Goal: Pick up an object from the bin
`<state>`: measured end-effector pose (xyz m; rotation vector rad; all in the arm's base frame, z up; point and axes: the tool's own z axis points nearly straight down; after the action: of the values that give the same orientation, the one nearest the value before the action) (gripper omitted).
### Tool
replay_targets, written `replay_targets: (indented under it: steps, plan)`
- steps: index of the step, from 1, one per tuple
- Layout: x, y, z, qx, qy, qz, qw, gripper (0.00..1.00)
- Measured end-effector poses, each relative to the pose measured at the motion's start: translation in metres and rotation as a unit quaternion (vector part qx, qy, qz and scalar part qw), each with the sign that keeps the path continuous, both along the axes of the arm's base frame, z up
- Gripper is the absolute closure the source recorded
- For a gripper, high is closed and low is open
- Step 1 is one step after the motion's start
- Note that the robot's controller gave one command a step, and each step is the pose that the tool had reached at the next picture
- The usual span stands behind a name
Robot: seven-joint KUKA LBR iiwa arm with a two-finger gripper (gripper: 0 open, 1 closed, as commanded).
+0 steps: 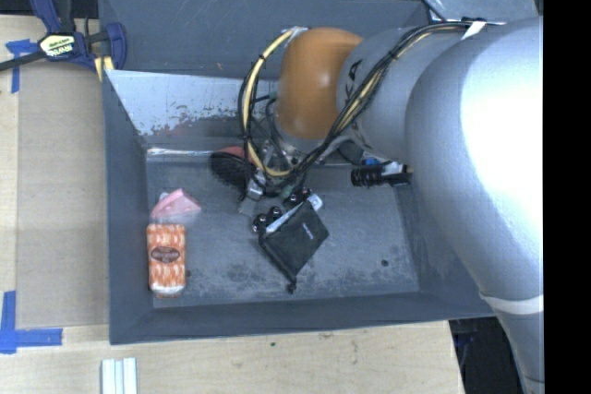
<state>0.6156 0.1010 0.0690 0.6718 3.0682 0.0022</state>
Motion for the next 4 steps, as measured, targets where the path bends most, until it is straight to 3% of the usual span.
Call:
replay_targets:
  steps: [1,3,4]
  plan:
    - [0.003,-0.009,0.002,0.0,-0.0027,0.001,1.0,1.0]
    - [0.001,-0.009,0.007,0.0,-0.0003,0.001,1.0,1.0]
    - [0.001,-0.01,0.026,0.0,0.0014,0.001,1.0,1.0]
